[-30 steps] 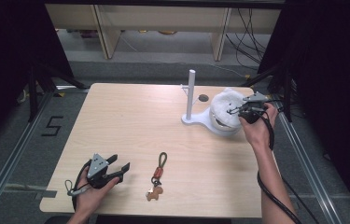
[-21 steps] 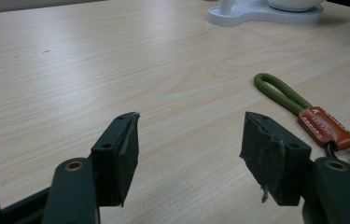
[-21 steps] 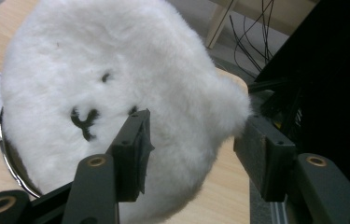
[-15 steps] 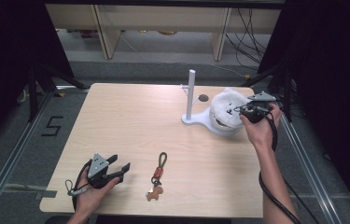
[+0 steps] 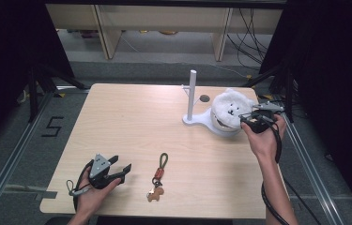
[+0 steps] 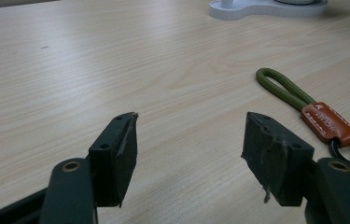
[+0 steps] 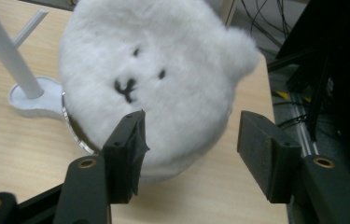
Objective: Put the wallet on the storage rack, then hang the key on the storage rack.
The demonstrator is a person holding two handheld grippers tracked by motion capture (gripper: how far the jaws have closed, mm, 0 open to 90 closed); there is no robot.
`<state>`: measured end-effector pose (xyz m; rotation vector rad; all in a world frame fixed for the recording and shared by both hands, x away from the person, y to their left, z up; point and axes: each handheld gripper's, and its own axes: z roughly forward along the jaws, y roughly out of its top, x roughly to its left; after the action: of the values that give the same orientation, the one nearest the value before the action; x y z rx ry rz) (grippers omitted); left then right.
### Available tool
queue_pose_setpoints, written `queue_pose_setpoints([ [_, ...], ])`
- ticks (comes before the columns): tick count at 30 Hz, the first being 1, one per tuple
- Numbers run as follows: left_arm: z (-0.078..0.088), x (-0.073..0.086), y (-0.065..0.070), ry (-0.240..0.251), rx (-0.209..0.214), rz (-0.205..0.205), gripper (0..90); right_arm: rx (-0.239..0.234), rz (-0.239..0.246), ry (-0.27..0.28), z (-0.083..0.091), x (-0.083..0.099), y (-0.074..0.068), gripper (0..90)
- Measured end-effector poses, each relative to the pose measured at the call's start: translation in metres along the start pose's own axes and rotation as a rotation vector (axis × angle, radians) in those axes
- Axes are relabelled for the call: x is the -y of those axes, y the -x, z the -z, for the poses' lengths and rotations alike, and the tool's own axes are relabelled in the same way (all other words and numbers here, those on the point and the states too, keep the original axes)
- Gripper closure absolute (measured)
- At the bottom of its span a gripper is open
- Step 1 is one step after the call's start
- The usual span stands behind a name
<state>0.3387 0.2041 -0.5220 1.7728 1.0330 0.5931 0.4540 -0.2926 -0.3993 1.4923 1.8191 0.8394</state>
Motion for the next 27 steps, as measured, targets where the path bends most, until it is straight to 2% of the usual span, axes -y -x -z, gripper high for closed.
queue_pose_setpoints([
  [7, -0.001, 0.000, 0.000, -0.002, 0.008, 0.001, 34.4, -0.022, -0.035, -0.020, 0.012, 0.022, -0.005, 43.1],
  [9, -0.001, 0.000, 0.001, -0.010, 0.003, 0.000, 34.4, -0.037, -0.046, -0.014, 0.012, 0.025, -0.006, 43.1],
  [11, -0.002, 0.000, 0.001, -0.006, 0.011, 0.002, 34.4, -0.041, -0.058, -0.008, 0.015, 0.036, -0.010, 43.1],
  [14, -0.002, 0.000, 0.001, -0.010, 0.015, 0.000, 34.3, -0.057, -0.068, -0.027, 0.019, 0.045, -0.012, 43.1],
  [18, -0.002, -0.001, 0.000, -0.016, 0.013, 0.002, 34.1, -0.064, -0.082, -0.026, 0.021, 0.057, -0.015, 43.2],
  [20, -0.002, -0.001, 0.000, -0.016, 0.014, 0.001, 34.0, -0.056, -0.089, -0.043, 0.022, 0.060, -0.016, 43.3],
  [22, -0.002, -0.001, 0.001, -0.018, 0.016, -0.002, 33.9, -0.061, -0.109, -0.069, 0.022, 0.067, -0.018, 43.7],
  [24, -0.002, -0.001, 0.002, -0.017, 0.019, 0.001, 33.9, -0.073, -0.117, -0.067, 0.021, 0.069, -0.018, 43.9],
  [26, -0.002, -0.002, 0.002, -0.027, 0.018, 0.003, 33.9, -0.070, -0.131, -0.100, 0.018, 0.076, -0.021, 44.5],
  [27, -0.002, -0.002, 0.002, -0.027, 0.018, 0.003, 34.1, -0.070, -0.131, -0.100, 0.018, 0.076, -0.021, 44.5],
])
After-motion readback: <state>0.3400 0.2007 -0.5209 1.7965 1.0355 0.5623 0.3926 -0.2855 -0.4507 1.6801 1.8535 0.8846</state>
